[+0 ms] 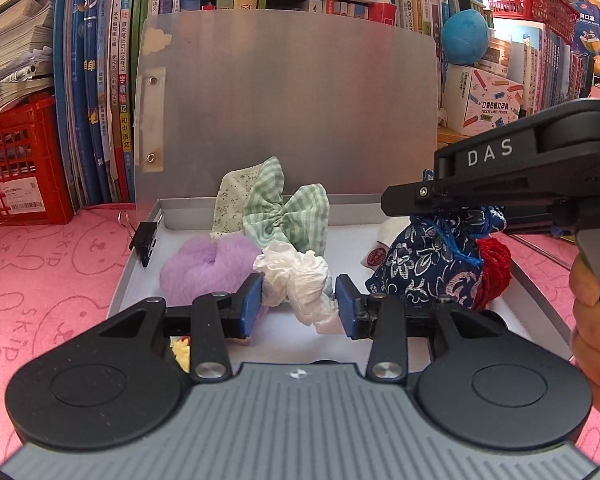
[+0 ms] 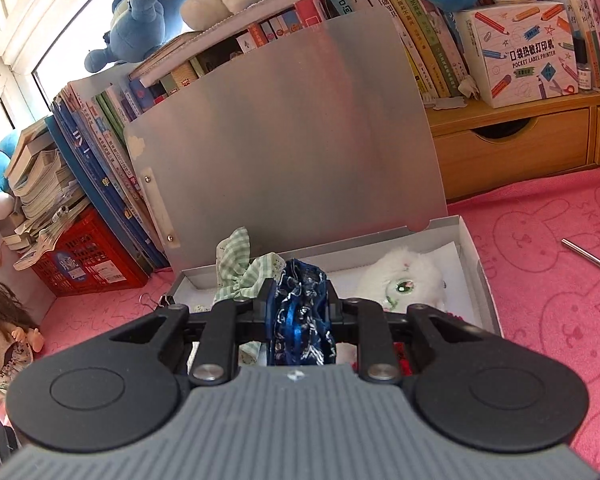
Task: Organize objects
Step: 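Open both grippers to drop the tissue and pouch in the box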
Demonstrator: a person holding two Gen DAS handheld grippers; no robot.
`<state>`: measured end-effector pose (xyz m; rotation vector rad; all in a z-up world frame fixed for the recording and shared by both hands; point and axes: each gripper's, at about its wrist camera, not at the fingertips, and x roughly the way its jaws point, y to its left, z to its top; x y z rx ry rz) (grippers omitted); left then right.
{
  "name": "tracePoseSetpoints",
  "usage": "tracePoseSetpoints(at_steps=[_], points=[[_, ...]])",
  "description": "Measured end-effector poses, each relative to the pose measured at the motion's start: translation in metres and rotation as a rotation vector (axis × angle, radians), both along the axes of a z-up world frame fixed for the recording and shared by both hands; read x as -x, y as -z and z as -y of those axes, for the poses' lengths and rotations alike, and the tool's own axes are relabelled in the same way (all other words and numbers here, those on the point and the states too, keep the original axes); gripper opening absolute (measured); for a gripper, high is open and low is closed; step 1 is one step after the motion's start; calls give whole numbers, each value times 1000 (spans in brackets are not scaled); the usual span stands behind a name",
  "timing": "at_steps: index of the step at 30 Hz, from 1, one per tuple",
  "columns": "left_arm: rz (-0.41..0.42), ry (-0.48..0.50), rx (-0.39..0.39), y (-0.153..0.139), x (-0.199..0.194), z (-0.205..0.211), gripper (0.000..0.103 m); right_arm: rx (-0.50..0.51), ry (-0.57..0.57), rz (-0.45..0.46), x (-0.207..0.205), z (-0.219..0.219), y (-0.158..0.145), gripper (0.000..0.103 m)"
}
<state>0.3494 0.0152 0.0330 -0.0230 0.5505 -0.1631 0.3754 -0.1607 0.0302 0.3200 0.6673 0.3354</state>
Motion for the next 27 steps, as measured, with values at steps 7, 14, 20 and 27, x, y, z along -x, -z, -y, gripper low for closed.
tracePoseSetpoints(at_steps=[7, 14, 20, 27], points=[[-2, 24, -23, 1, 4, 6, 65, 25, 4, 2, 6, 2, 8, 50], [7, 1, -16, -8, 19, 2, 78, 44, 24, 52, 26, 11, -8, 61], [45, -4, -4, -25, 44, 0, 92, 74, 32, 111, 56, 21, -22, 68], [79, -30, -2, -37, 82, -5, 100, 92, 35, 143, 96, 33, -27, 77]])
